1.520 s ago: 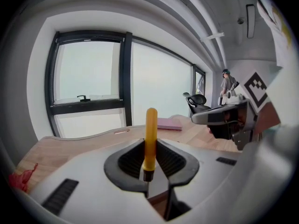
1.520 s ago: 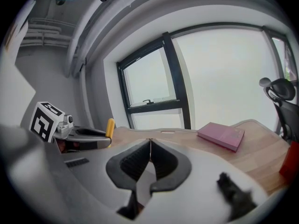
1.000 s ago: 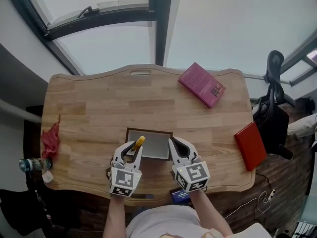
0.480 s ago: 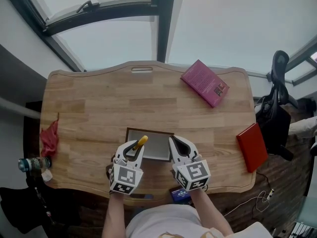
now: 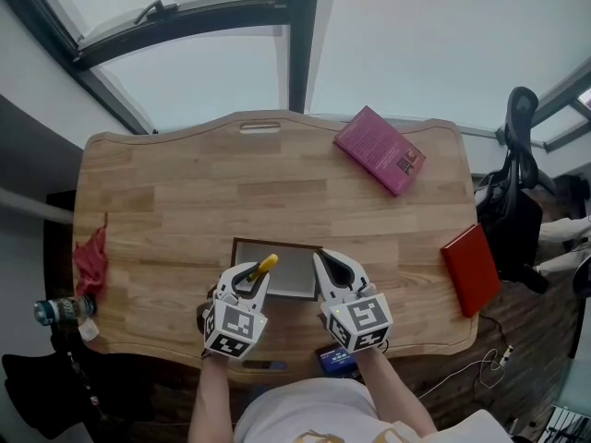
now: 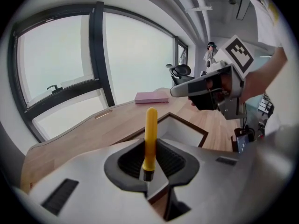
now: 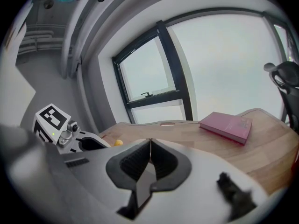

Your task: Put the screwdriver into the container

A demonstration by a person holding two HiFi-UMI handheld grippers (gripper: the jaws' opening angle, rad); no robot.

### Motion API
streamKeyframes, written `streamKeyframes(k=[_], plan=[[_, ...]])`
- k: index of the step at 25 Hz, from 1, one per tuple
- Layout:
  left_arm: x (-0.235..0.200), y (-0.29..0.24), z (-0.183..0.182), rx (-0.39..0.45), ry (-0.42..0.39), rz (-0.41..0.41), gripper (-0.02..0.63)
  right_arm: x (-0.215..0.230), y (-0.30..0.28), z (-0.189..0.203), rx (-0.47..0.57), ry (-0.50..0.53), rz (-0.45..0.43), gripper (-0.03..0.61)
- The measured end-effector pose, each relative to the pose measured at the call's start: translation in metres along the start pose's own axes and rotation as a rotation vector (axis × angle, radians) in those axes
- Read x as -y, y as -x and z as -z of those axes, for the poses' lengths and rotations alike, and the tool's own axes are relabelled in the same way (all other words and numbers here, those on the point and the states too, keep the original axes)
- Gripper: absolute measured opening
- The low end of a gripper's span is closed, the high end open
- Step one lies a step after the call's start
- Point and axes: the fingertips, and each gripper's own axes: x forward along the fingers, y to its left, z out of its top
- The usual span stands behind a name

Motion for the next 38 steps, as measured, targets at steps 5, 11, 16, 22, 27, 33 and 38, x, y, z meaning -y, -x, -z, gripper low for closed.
streamKeyframes(k=[5, 11, 16, 22, 27, 33, 38], plan=[[0.002, -0.004, 0.003, -0.017, 0.001, 0.024, 0.08, 0.003, -0.001, 0.007, -0.019, 0.002, 0.007, 0.032], [0.003, -0.011, 0.005, -0.047, 0.009, 0.055, 0.08, 0.005, -0.002, 0.013, -0.033, 0.002, 0.01, 0.032], [0.007, -0.018, 0.007, -0.086, -0.006, 0.09, 0.08, 0.01, -0.001, 0.014, -0.033, -0.005, 0.02, 0.032], [0.016, -0.027, 0.012, -0.146, -0.065, 0.132, 0.08, 0.016, -0.001, 0.017, -0.04, -0.006, 0.027, 0.032], [0.019, -0.034, 0.011, -0.176, -0.072, 0.167, 0.08, 0.023, -0.001, 0.017, -0.041, -0.01, 0.032, 0.032], [0.021, -0.042, 0.009, -0.205, -0.092, 0.186, 0.08, 0.032, -0.001, 0.018, -0.044, -0.019, 0.038, 0.032], [0.024, -0.047, 0.012, -0.244, -0.128, 0.202, 0.08, 0.038, -0.003, 0.021, -0.047, -0.031, 0.039, 0.032]])
